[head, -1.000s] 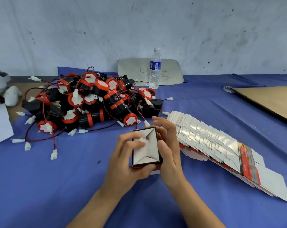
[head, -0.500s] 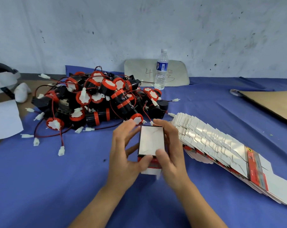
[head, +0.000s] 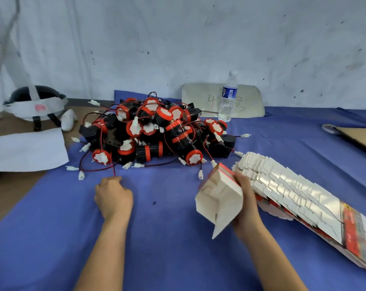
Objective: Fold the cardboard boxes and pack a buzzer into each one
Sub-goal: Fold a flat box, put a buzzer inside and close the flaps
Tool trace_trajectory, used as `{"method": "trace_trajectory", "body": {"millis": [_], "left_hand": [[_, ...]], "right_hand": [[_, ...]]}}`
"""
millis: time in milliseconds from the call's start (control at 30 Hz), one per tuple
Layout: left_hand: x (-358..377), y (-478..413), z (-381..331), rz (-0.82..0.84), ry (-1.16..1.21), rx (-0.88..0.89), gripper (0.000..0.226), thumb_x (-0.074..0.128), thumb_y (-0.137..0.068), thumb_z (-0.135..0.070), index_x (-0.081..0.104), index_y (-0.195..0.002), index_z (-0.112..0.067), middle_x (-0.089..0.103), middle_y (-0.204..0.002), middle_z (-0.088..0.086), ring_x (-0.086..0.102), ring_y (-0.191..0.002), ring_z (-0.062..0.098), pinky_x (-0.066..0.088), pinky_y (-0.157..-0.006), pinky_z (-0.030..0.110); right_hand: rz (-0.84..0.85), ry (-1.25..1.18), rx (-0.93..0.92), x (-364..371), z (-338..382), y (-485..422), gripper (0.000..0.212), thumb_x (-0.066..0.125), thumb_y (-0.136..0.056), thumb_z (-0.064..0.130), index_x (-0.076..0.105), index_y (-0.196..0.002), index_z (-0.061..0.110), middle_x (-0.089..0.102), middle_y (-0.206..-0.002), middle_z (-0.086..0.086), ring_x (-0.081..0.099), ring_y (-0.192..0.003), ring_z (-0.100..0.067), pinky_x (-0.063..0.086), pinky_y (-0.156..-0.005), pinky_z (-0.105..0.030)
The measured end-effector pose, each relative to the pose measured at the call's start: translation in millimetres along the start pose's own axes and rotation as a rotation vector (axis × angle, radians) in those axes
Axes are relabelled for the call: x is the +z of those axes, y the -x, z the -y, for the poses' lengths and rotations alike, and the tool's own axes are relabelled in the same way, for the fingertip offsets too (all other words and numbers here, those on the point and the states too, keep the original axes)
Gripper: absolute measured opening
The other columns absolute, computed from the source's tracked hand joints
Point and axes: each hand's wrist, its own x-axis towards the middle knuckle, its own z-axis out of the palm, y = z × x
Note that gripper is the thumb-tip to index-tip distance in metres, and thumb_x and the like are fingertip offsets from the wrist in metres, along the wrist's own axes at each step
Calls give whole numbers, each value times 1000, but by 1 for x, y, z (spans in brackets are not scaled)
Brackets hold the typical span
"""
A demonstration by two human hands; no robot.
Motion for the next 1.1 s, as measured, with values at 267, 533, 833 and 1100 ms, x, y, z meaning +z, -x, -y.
{"method": "trace_trajectory", "body": {"millis": [267,533,833,1100], "left_hand": [[-16,66,-60,-65,620,824,21,54,-95,-16,71,-108,-16,64,-105,-10,60,-98,1,44,-84,12],[1,102,-67,234,552,1301,58,46,-95,-35,28,-150,-31,28,-157,-11,25,-146,24,28,-115,43],[12,89,-65,432,791,784,65,41,-91,-7,22,-149,-30,35,-141,-39,37,-129,-12,29,-105,8],[28,64,-48,252,183,617,68,64,-87,-10,36,-146,-26,17,-156,-14,27,-141,18,19,-117,47]], "right_hand": [[-192,439,-210,1,-5,-4,42,49,-91,56,67,-79,21,73,-80,10,66,-82,-10,50,-75,-31],[50,537,-721,-2,6,10,33,60,-88,24,62,-120,30,69,-106,6,67,-99,-16,55,-78,-29],[-2,618,-618,-3,1,1,21,57,-86,11,72,-85,25,68,-93,8,64,-90,-7,47,-80,-21],[-191,509,-504,-8,0,-4,15,52,-83,29,55,-69,22,58,-64,12,50,-62,-2,41,-61,-18]]}}
